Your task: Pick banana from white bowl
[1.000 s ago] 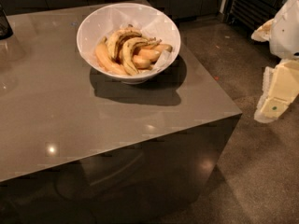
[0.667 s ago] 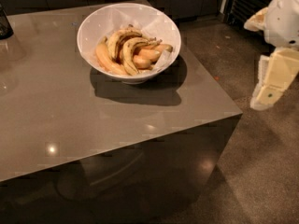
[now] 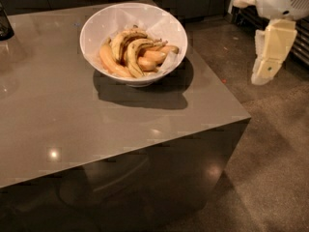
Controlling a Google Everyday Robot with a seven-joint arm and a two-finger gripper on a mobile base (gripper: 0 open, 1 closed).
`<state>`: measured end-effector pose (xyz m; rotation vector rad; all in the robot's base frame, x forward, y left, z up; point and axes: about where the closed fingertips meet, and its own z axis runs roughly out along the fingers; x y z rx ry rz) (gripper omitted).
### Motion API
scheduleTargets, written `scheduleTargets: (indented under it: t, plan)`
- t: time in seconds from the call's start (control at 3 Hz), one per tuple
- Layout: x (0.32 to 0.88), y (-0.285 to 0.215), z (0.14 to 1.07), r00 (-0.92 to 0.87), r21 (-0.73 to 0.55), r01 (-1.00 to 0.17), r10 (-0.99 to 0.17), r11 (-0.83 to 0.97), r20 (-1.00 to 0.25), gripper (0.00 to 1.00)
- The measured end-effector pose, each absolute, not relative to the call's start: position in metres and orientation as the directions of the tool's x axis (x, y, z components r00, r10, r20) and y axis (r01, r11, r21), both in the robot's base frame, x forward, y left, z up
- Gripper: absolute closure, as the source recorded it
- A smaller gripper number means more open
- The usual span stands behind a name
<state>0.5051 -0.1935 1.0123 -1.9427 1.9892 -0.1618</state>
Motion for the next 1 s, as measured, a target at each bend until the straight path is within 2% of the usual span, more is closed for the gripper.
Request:
scheduleTargets:
  t: [0.33, 1.0]
  plan:
    - [0.530, -0.173, 1.026, 0.045, -0.368, -0.930, -0.991, 0.005, -0.126, 0.00]
    - [0.556, -0.155, 1.022, 0.116, -0.399, -0.915, -0.984, -0.054, -0.135, 0.00]
